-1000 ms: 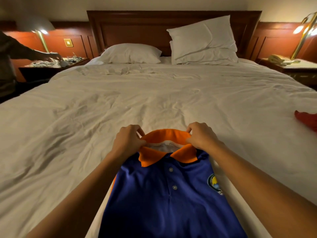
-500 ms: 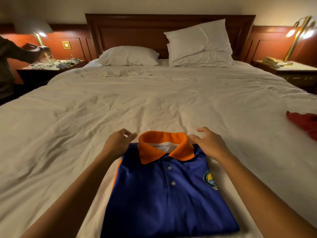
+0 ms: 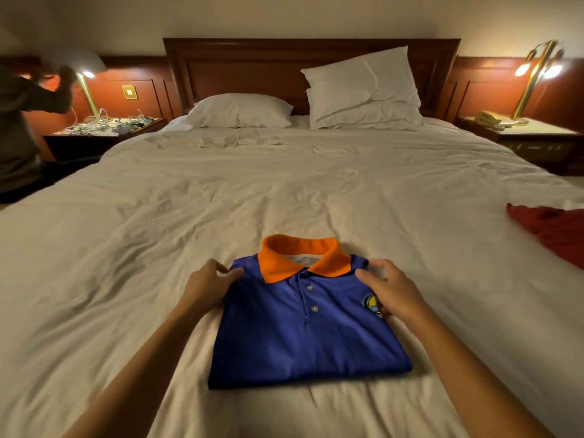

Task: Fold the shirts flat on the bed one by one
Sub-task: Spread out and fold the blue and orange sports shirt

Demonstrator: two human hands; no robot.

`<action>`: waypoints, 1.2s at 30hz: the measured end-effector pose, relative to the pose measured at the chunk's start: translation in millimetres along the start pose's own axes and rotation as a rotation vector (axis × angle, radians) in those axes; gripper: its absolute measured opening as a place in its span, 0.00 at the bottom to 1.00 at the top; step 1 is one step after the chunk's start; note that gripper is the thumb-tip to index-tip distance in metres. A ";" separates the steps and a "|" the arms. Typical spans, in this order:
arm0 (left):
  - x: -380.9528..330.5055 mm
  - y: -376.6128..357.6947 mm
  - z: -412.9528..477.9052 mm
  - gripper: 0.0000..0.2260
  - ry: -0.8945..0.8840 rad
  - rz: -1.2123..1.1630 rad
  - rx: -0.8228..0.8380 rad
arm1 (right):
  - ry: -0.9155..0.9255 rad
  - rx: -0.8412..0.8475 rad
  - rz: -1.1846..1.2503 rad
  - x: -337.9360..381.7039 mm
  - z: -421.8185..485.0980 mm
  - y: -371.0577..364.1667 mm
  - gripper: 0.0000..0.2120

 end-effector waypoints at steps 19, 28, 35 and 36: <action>42.5 16.4 -96.5 0.20 -0.117 0.326 -0.087 | 0.174 0.078 -0.221 -29.0 -107.4 20.2 0.24; -2.7 4.3 -22.5 0.25 -0.175 0.052 -0.038 | 0.166 -0.066 -0.190 4.4 -18.4 8.6 0.21; -7.0 -15.0 27.5 0.10 -0.330 0.196 -0.012 | 0.156 0.067 -0.297 -2.0 47.3 -22.5 0.13; -5.7 -14.9 32.1 0.09 -0.340 0.179 -0.033 | 0.167 0.061 -0.314 -2.4 53.1 -23.8 0.14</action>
Point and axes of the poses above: each hand's wrist, its own z-axis towards the middle knuckle, its own y-axis out of the back of the hand, x = y × z, the point moved 1 cm from there along z, towards the middle knuckle
